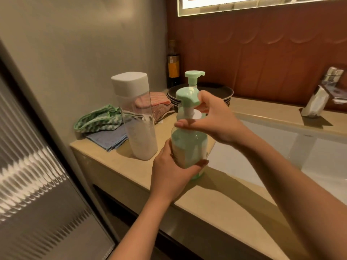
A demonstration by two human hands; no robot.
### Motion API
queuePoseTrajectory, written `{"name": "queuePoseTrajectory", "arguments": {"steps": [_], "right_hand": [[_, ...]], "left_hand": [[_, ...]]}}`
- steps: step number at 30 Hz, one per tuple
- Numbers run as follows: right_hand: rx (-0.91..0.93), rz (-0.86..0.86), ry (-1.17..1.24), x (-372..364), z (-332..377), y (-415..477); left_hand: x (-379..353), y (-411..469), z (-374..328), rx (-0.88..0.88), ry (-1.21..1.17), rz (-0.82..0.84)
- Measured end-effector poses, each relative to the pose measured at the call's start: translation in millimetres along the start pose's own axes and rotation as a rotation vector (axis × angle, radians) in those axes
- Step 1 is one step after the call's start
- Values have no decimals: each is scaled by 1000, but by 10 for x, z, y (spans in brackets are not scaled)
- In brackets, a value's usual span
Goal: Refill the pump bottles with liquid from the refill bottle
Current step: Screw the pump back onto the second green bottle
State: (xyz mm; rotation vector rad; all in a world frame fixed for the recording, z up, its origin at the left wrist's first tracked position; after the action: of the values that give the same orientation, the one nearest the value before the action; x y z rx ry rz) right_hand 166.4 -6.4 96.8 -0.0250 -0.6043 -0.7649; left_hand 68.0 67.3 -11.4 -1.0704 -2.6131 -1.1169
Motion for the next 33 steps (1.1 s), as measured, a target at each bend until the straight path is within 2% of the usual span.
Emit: {"name": "queuePoseTrajectory", "arguments": {"steps": [3,6,8,10,13,15,17,24,27,29,33], "right_hand": [[2,-188,-47,-49,-8,4],[25,-226,-188,-119,-21,15],[67,-137,-261,-131,-7,40],[109,36,-264,-153,15,64],[22,371,-42,-163,-25,15],[16,495,79,-132,-39,-48],[51,437,75,-54,-15,-68],[36,-45,-64,41,52,-19],[16,-147,-125,-36,46,3],[33,-140,-184,-93,77,16],[95,102,-193,-164,173,-63]], "left_hand": [[-12,3,11,26,-9,3],[-10,4,18,37,-15,0],[-11,6,23,32,-20,1],[-13,6,19,22,-14,6],[-7,3,9,17,-12,1],[-8,3,6,8,14,10],[-14,-3,15,11,44,26],[-15,7,42,17,36,27],[-14,8,39,26,7,17],[-16,9,35,35,-1,17],[-22,23,34,37,-41,10]]}}
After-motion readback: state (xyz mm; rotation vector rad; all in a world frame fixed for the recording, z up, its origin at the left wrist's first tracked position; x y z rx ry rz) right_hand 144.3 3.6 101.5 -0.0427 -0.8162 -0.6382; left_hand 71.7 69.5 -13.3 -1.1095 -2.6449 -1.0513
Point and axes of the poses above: each hand's wrist, its own y-axis towards the middle knuckle, its own x-axis out of the back of the hand, z = x × y, the point moved 6 cm from there along y, towards the middle knuckle, and after that the axes turned 15 degrees about -x, right-handed, at the moved point
